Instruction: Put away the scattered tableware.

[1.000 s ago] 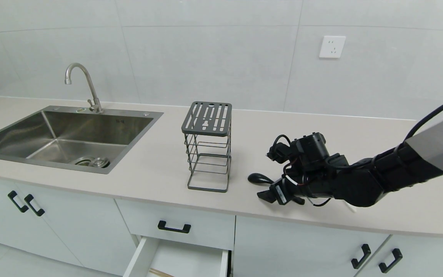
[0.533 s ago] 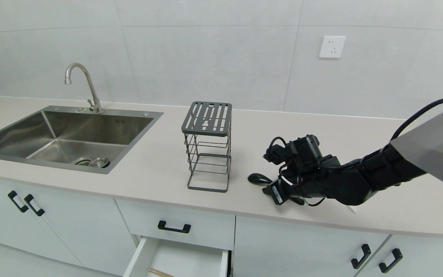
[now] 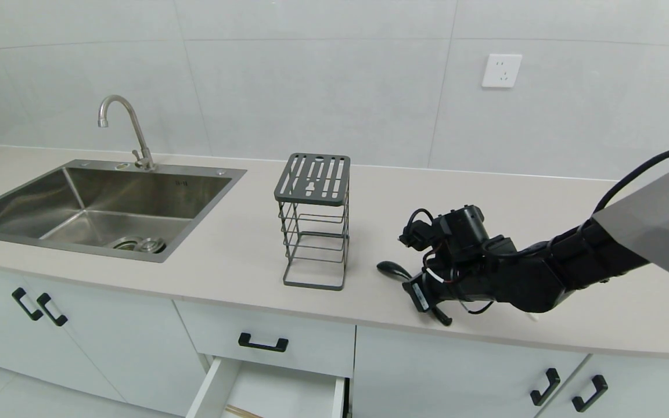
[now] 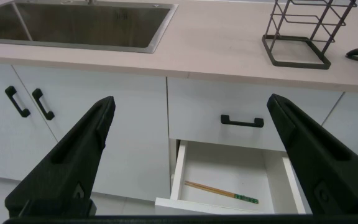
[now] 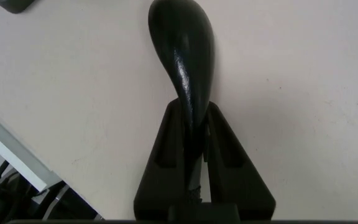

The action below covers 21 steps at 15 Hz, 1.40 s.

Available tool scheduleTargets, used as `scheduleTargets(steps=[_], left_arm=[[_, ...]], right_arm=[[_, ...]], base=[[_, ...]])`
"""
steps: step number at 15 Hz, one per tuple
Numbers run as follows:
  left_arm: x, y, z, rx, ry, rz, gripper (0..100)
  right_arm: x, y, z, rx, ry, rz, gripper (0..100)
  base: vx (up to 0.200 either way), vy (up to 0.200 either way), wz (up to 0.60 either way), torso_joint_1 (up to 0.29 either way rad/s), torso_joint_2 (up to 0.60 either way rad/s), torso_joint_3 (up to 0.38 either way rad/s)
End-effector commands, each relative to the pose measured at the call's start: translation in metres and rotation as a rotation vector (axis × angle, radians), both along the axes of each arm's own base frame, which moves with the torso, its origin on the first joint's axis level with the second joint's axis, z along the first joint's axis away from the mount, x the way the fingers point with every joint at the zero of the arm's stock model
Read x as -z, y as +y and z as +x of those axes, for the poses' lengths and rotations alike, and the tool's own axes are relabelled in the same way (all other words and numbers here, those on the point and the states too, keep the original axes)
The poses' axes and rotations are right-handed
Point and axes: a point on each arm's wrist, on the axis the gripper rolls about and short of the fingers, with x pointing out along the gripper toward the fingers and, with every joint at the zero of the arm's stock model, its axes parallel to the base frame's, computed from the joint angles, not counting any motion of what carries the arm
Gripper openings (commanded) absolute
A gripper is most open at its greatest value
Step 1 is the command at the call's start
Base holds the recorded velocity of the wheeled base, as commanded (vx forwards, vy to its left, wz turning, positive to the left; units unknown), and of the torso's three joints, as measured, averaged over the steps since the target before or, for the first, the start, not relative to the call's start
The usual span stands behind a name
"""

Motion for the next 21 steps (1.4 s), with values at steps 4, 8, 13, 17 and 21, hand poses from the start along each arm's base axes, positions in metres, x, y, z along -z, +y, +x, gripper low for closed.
scheduleTargets(steps=[4,8,13,17,21], left_arm=[[0.0,0.0,0.0,-0.001,0.001,0.0,100],[0.0,0.0,0.0,0.001,0.001,0.0,100],[0.0,0.0,0.0,-0.001,0.001,0.0,100],[0.0,0.0,0.0,0.001,0.001,0.0,100],[0.0,0.0,0.0,-0.001,0.001,0.0,100]], right_arm=[[-0.02,-0.002,-0.034,-0.045,-0.044,0.025,0],[-0.031,0.002,-0.054,-0.087,-0.07,0.051,0],[-0.028,0.026,-0.082,-0.204,-0.059,0.066,0],[-0.018,0.055,-0.097,-0.329,-0.038,0.09,0],[-0.007,0.099,-0.113,-0.462,-0.046,0.128,0]], base=[[0.0,0.0,0.0,0.0,0.0,0.0],[0.0,0.0,0.0,0.0,0.0,0.0],[0.0,0.0,0.0,0.0,0.0,0.0],[0.0,0.0,0.0,0.0,0.0,0.0],[0.0,0.0,0.0,0.0,0.0,0.0]])
